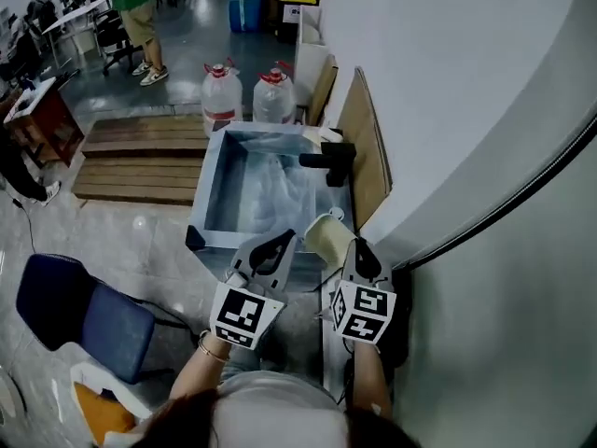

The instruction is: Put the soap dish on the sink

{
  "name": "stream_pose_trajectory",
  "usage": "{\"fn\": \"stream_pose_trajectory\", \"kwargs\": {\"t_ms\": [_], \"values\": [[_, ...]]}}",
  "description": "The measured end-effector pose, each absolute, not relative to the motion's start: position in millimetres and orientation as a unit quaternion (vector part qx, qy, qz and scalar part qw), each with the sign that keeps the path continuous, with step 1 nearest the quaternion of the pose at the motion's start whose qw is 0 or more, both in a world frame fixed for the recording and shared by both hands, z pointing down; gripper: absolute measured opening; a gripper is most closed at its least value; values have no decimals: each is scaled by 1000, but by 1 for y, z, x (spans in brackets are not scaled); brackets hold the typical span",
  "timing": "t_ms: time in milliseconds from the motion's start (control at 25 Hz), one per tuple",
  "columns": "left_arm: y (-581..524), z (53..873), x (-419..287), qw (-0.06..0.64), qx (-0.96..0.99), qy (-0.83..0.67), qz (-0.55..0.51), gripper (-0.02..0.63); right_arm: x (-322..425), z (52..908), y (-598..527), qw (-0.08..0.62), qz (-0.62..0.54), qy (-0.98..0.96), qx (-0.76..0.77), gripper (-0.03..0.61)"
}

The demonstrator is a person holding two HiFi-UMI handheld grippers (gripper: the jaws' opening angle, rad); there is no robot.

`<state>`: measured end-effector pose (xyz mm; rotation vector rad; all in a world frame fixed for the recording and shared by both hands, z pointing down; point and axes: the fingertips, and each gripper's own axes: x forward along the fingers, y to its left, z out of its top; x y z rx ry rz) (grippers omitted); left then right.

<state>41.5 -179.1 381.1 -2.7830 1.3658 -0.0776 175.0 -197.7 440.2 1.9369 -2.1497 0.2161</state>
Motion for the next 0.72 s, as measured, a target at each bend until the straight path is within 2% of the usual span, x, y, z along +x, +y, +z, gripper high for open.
{"fn": "stream_pose_trajectory", "kwargs": {"t_ms": [720], "values": [[-255,390,58,13,-917,398,-29,3,182,502,-269,210,74,-726,650,43]]}}
